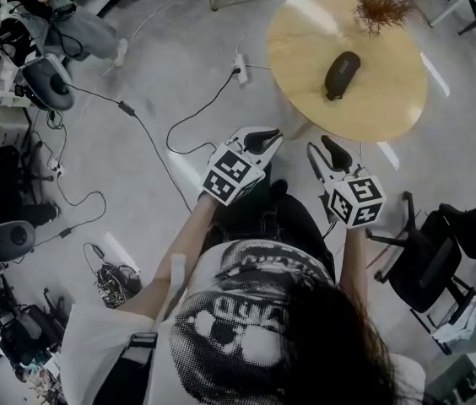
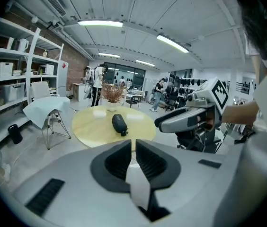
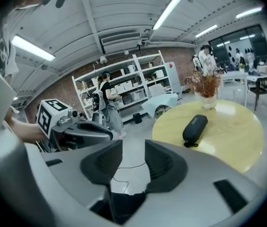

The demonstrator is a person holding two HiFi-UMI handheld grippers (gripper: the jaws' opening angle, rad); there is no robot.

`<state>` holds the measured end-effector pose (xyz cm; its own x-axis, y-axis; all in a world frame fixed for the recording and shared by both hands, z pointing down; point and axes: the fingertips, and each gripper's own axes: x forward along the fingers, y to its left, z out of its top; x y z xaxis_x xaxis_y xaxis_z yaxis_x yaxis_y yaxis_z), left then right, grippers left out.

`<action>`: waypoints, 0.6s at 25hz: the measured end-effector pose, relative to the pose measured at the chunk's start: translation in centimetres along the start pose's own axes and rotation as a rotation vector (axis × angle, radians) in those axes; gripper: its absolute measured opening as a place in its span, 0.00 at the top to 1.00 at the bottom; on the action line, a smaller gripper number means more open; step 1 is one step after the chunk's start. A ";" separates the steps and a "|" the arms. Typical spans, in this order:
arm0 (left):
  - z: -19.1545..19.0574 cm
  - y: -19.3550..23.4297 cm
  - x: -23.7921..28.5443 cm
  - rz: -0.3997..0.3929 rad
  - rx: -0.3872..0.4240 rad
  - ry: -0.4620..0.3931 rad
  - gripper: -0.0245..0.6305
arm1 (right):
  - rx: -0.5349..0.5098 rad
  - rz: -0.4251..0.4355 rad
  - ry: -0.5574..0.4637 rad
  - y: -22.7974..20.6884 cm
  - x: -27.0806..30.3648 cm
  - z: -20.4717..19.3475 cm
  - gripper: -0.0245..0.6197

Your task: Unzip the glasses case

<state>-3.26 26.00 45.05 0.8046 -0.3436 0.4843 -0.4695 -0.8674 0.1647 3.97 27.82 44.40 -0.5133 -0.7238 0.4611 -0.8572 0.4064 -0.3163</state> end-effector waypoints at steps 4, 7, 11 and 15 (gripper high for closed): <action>0.5 -1.1 -2.6 0.023 -0.021 -0.039 0.93 | -0.107 0.005 -0.021 2.3 -1.2 0.9 0.79; 0.9 -1.9 -4.1 0.033 -0.002 -0.057 0.93 | -0.151 -0.014 -0.057 3.3 -1.9 1.7 0.91; 0.8 -2.6 -5.3 0.042 0.026 -0.062 0.93 | -0.177 -0.032 -0.091 4.2 -2.5 2.2 0.96; 1.1 -2.8 -6.4 0.043 0.016 -0.090 0.93 | -0.190 -0.032 -0.108 5.2 -2.6 2.7 0.96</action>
<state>-6.70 30.24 40.56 0.8136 -0.4112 0.4112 -0.4993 -0.8564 0.1316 1.01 30.33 39.34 -0.4874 -0.7891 0.3740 -0.8705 0.4728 -0.1367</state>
